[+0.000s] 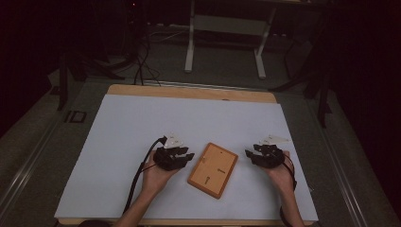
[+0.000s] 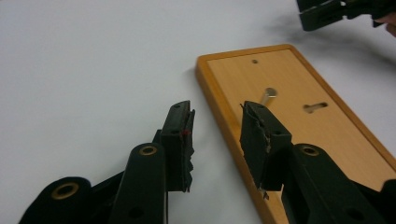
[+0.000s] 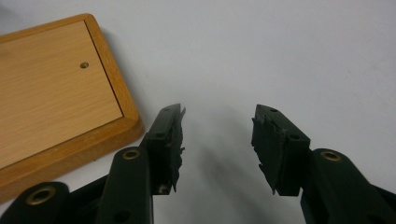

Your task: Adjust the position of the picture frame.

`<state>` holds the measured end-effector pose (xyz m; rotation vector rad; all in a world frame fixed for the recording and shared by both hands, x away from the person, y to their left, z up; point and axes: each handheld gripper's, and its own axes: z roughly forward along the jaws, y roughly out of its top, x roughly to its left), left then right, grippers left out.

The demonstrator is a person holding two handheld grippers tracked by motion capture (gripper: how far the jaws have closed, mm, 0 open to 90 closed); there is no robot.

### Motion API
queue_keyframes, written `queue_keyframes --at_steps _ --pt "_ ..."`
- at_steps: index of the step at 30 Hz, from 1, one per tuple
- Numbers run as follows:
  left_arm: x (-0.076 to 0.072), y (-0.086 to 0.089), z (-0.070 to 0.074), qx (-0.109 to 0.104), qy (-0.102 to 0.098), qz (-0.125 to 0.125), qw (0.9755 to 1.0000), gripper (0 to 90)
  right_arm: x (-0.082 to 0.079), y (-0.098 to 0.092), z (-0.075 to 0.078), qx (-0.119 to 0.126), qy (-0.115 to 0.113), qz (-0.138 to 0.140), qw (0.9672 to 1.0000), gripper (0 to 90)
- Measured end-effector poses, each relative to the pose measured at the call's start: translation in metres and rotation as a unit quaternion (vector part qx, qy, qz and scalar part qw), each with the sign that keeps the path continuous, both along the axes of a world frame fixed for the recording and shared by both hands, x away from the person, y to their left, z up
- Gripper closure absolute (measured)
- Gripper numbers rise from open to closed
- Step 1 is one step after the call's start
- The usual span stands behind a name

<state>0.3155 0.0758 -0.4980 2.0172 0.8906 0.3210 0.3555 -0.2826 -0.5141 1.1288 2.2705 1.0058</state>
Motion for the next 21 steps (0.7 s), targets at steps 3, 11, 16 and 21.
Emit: queue_keyframes --at_steps 3,11,16,21 --pt "-0.003 -0.006 0.0 0.003 -0.002 -0.014 0.9999 62.9 0.0 0.0 0.0 0.006 0.002 0.001 1.0 51.3" --pt "-0.005 -0.022 -0.004 0.016 0.007 -0.033 0.9993 63.3 0.001 -0.001 -0.001 0.009 0.001 -0.004 1.0 50.0" --pt "-0.003 -0.034 -0.01 0.023 0.012 -0.039 0.9989 63.4 0.001 0.001 -0.002 0.008 0.003 -0.002 1.0 49.9" --pt "0.001 -0.039 -0.013 0.019 0.018 -0.034 0.9991 64.6 0.001 0.001 -0.001 0.011 0.0 -0.001 0.9999 49.9"
